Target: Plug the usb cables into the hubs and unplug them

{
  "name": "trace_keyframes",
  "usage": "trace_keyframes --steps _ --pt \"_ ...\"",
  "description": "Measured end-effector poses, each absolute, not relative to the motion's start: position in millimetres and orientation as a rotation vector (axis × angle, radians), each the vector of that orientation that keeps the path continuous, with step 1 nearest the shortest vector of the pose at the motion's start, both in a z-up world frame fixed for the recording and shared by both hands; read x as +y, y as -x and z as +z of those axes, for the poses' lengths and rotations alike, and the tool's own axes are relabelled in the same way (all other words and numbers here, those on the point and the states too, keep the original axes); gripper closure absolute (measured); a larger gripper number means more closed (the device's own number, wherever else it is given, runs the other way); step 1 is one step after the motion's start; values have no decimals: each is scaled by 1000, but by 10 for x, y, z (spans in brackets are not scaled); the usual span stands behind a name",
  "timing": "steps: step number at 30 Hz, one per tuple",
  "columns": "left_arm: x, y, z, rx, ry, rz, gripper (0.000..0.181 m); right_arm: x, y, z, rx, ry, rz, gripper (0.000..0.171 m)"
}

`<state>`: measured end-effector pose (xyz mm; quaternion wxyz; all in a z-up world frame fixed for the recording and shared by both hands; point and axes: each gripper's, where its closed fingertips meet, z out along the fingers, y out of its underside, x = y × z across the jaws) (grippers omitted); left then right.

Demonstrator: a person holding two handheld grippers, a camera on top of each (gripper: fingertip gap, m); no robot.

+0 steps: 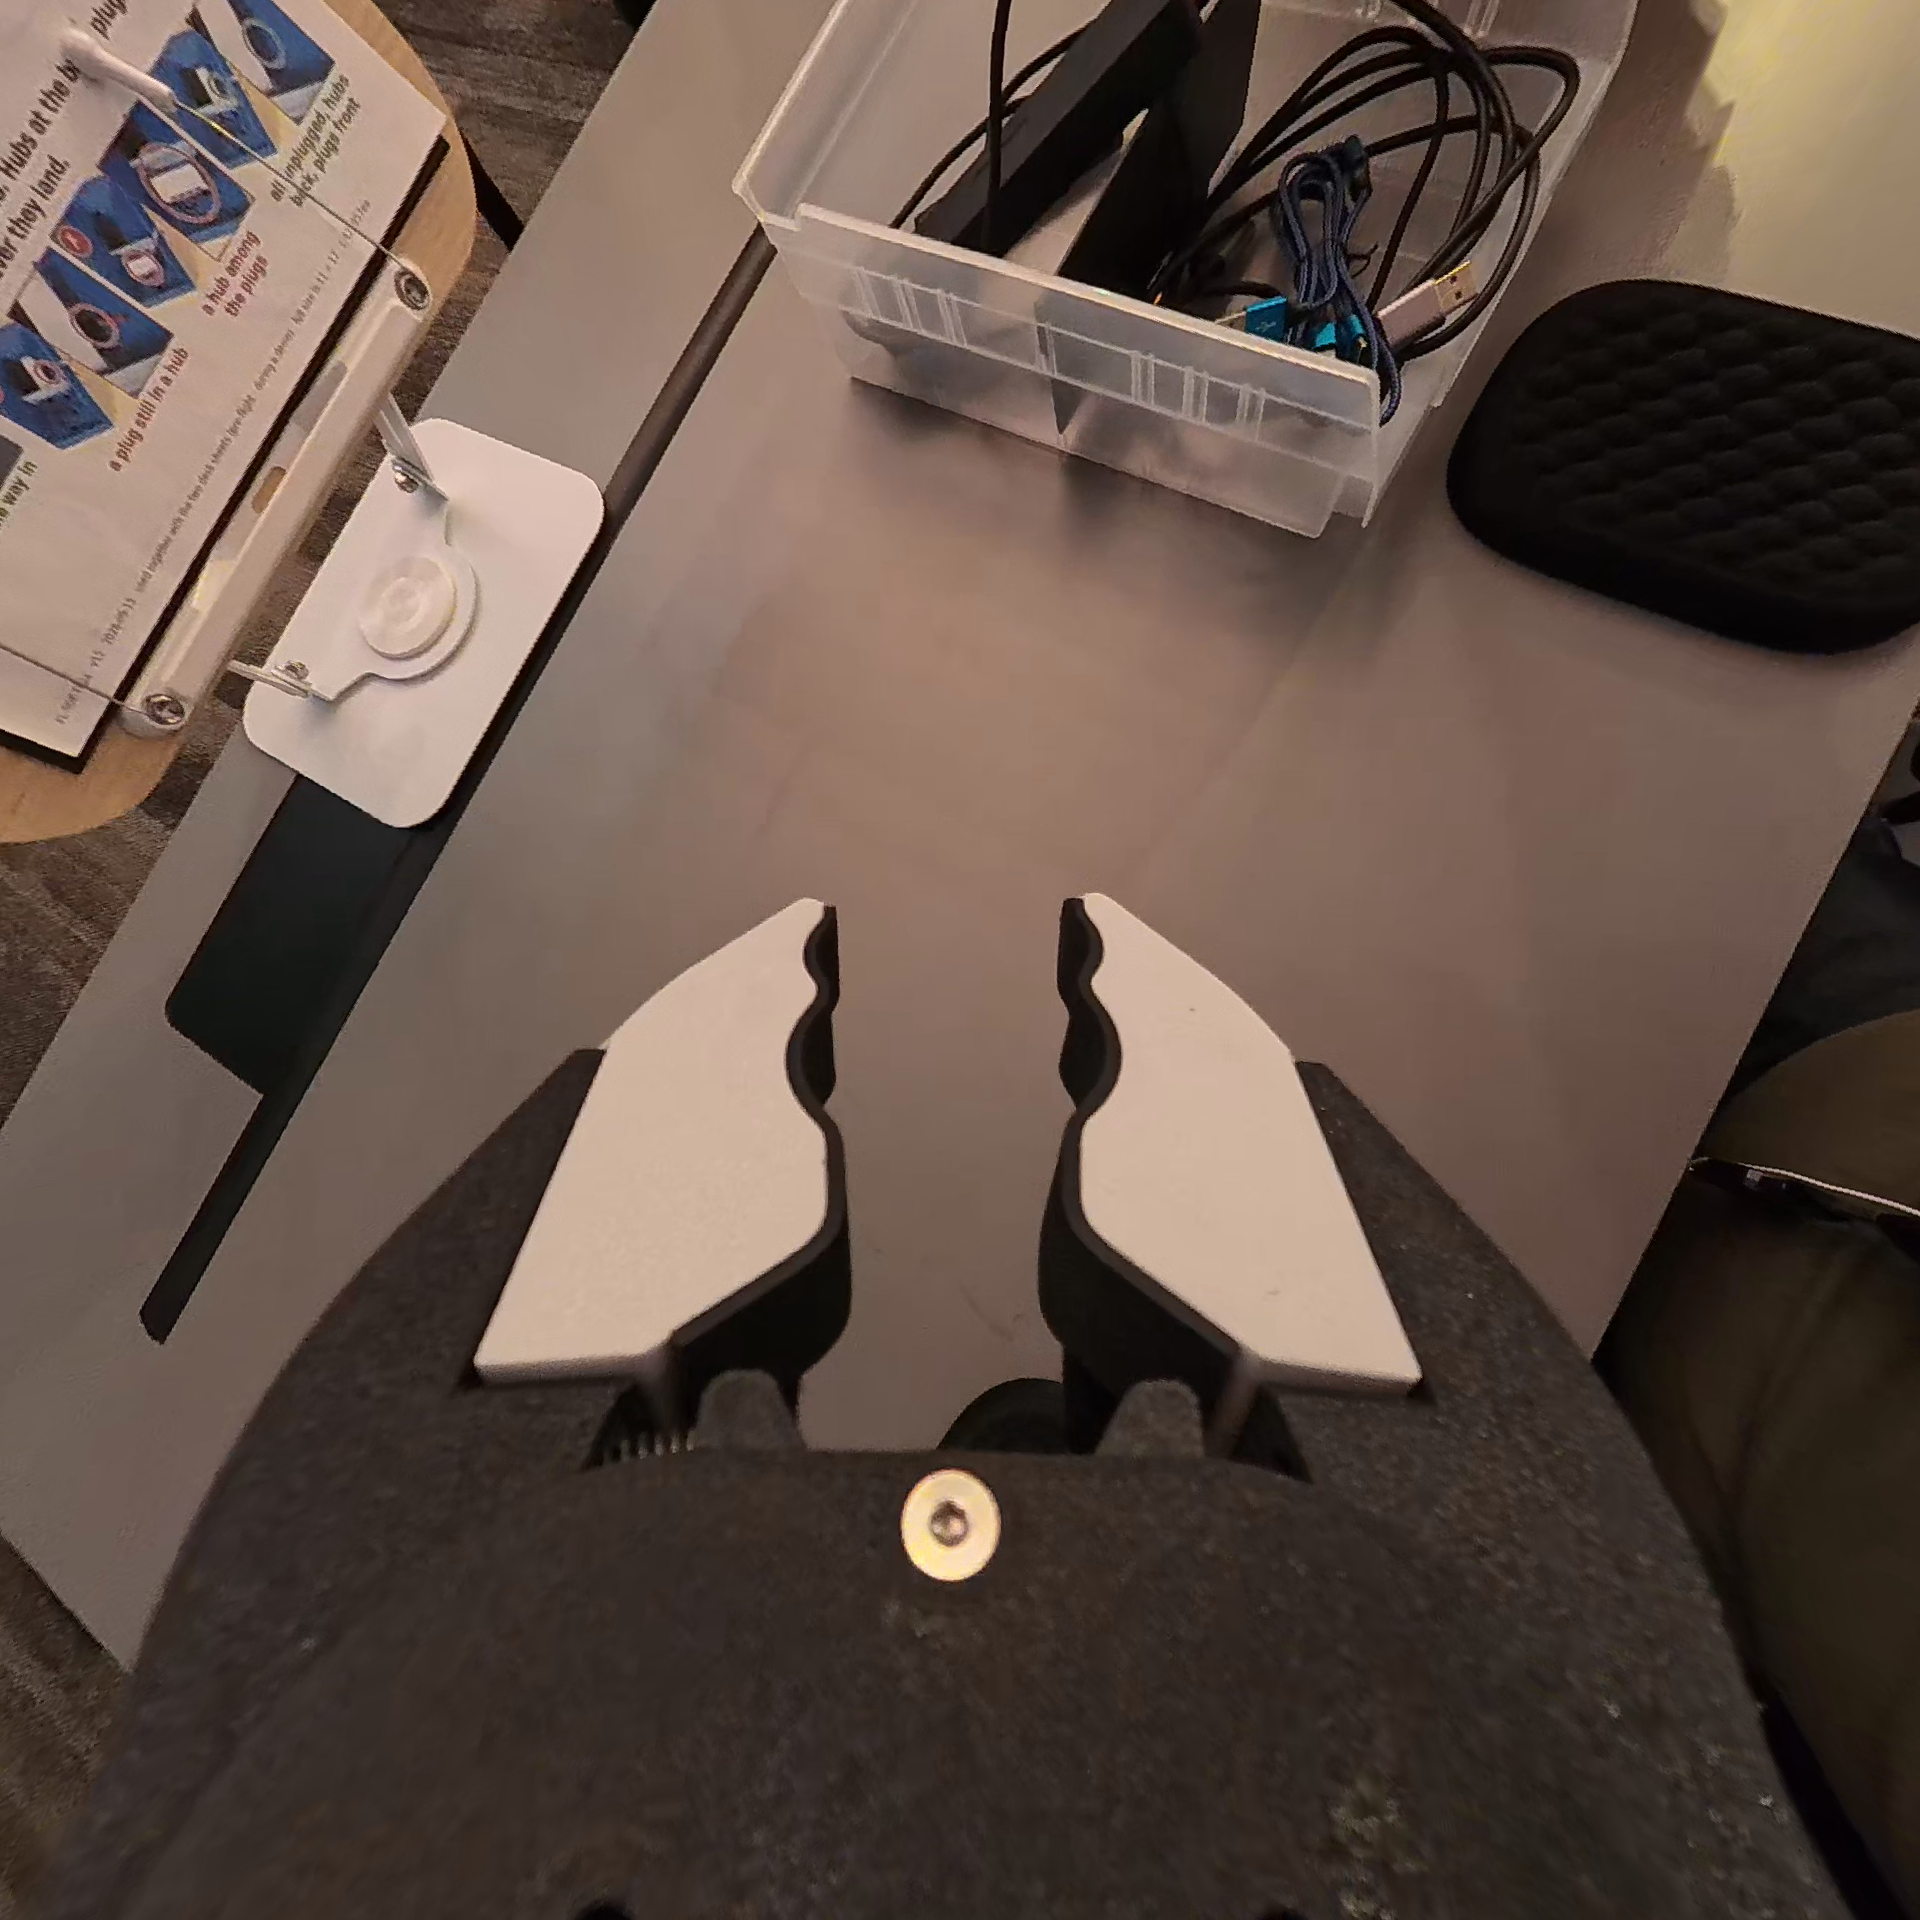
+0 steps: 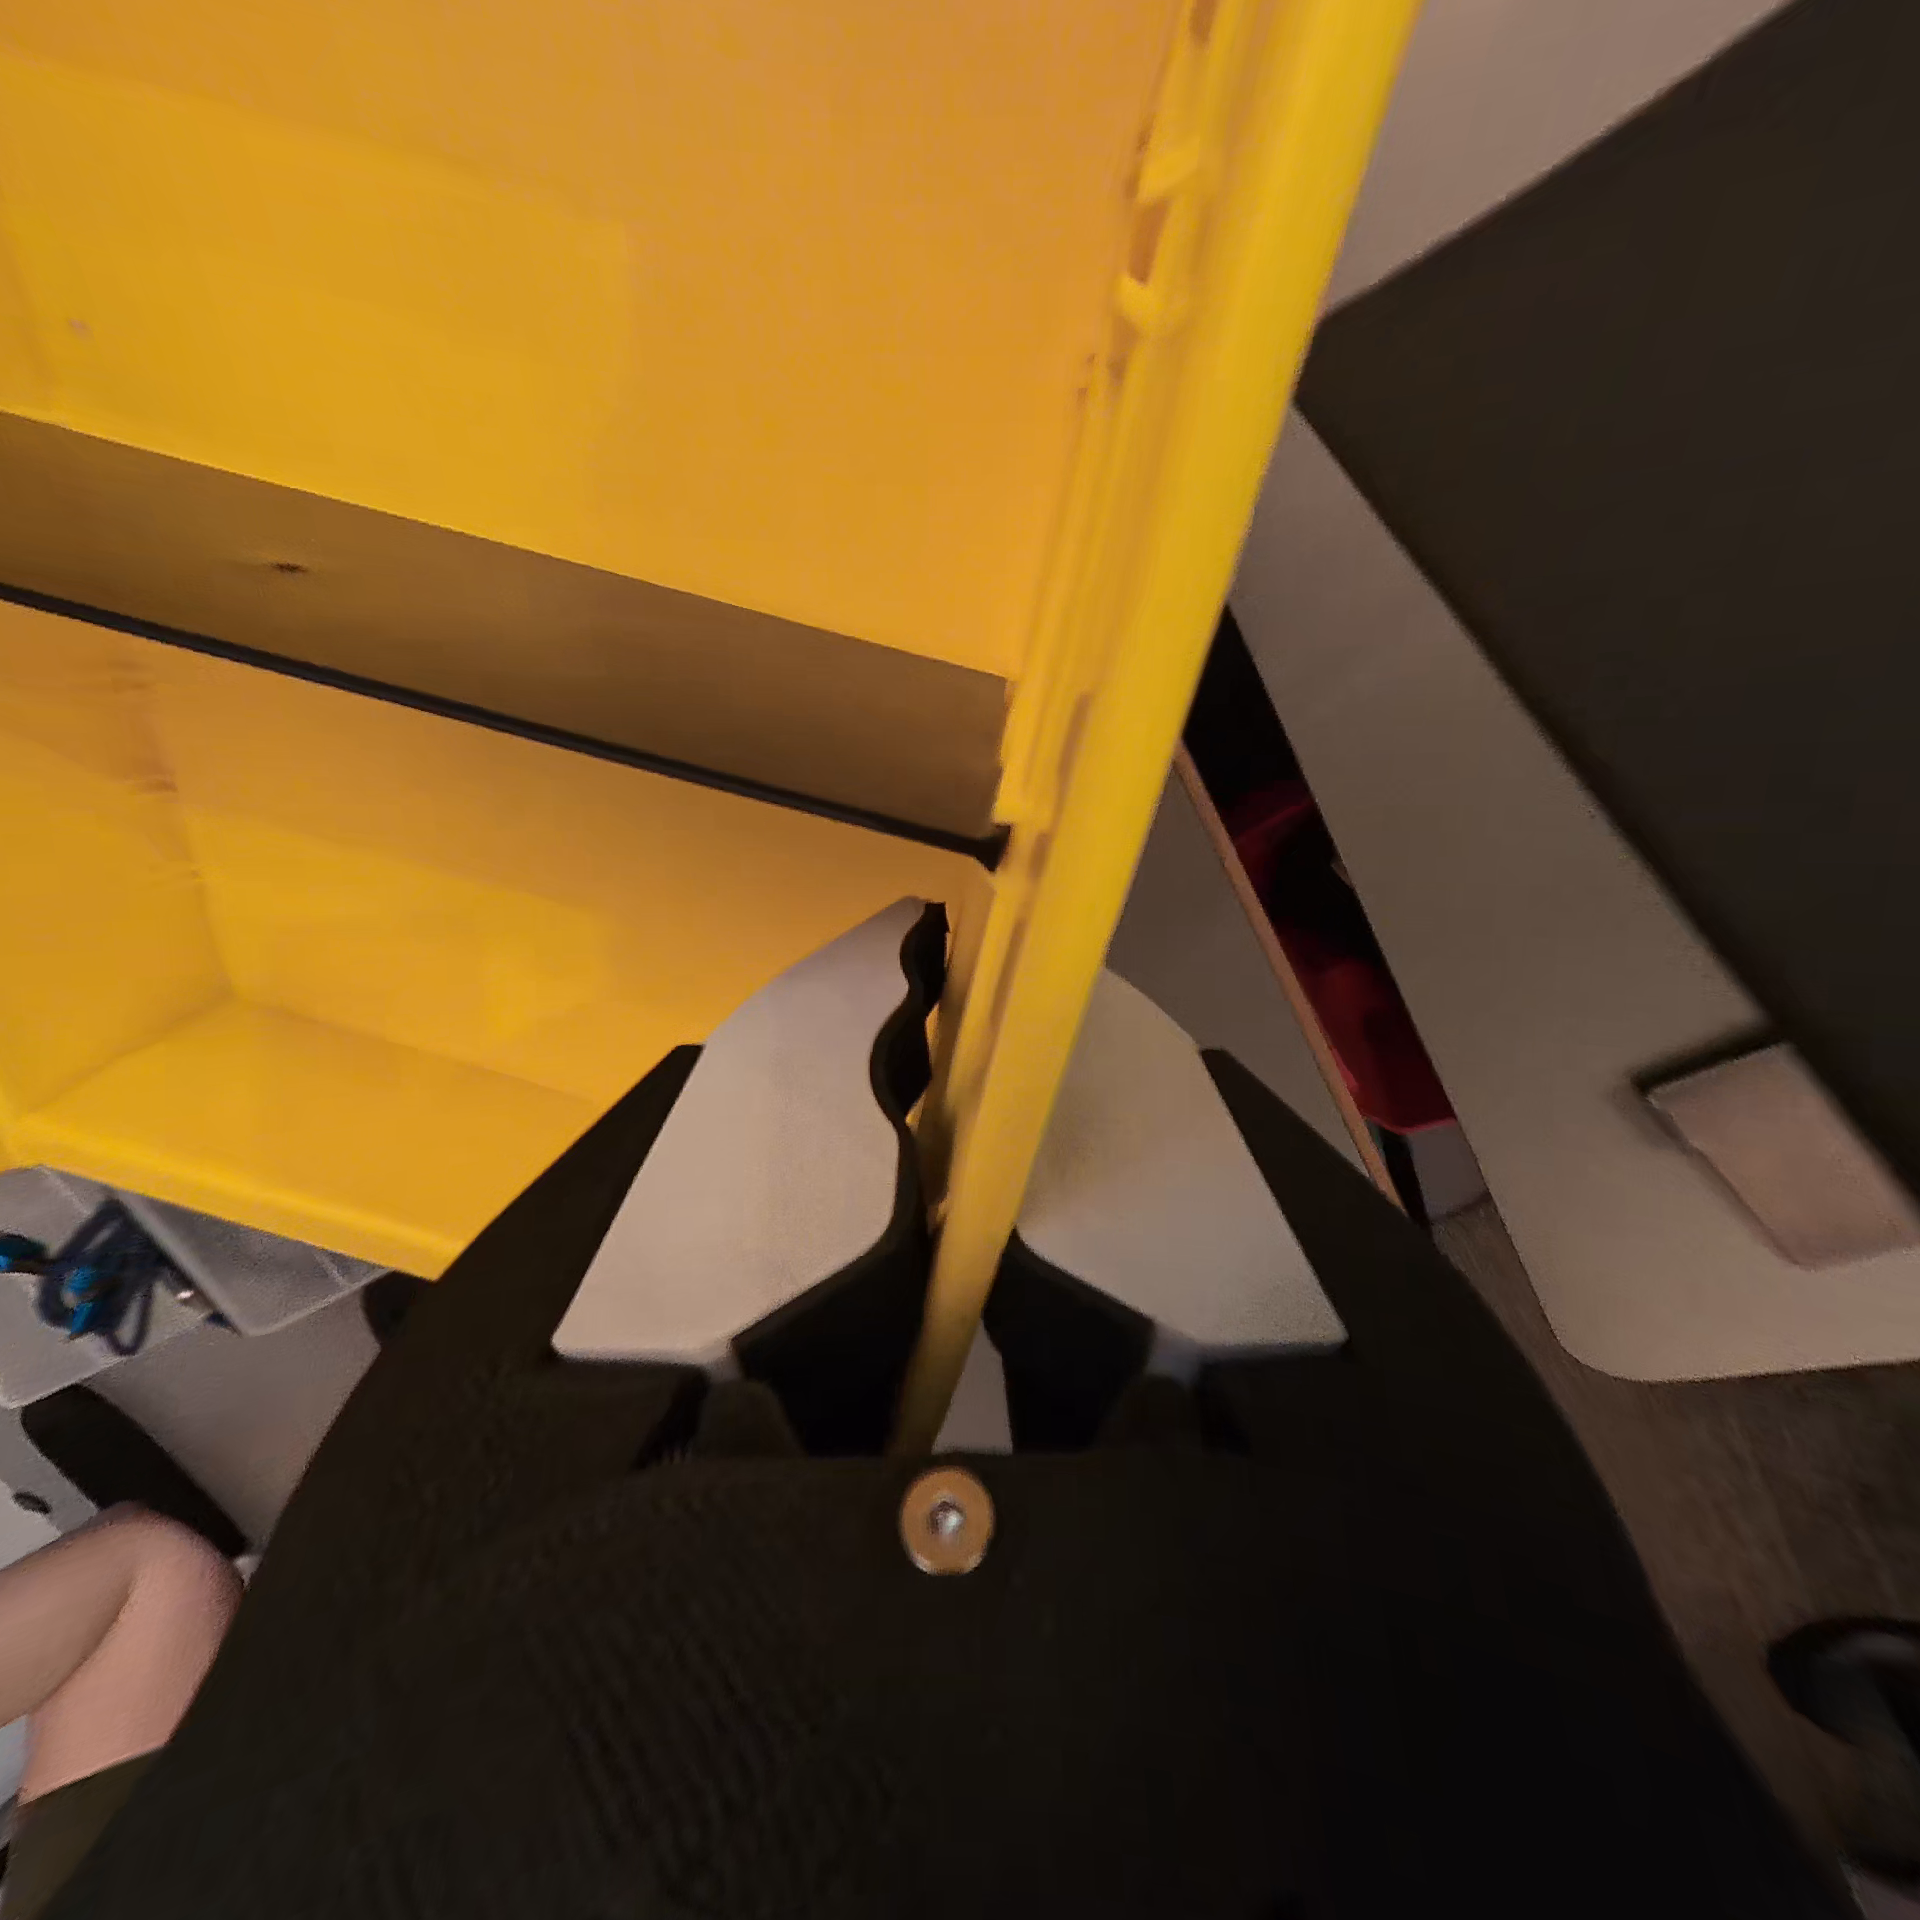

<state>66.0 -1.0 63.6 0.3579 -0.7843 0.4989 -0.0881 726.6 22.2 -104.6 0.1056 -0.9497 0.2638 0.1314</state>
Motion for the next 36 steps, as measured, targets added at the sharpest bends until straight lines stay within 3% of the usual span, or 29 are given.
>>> trace_keyframes --steps 7,16,20,23,27,30,36 --pt "-3 -669 593 1295 2042 -212 141 114 -7218 -1427 615 2956 290 166" --pt "51 -734 530 1311 2051 -231 141 254 -7104 -1438 400 3013 236 167" --pt "228 -1113 423 1322 2010 -430 139 264 -7101 -1441 326 3015 243 165" --pt "419 -1598 296 1300 1947 -602 127 275 -7099 -1441 285 3004 242 162" --pt "452 -2017 147 1296 1868 -709 126 295 -7173 -1428 184 2995 112 150" --pt "554 -2071 242 1223 1766 -691 136 362 -7242 -1240 123 2927 -31 144" --pt "689 -2175 75 1099 1831 -811 124 399 -7127 -538 -2 2736 -292 139"
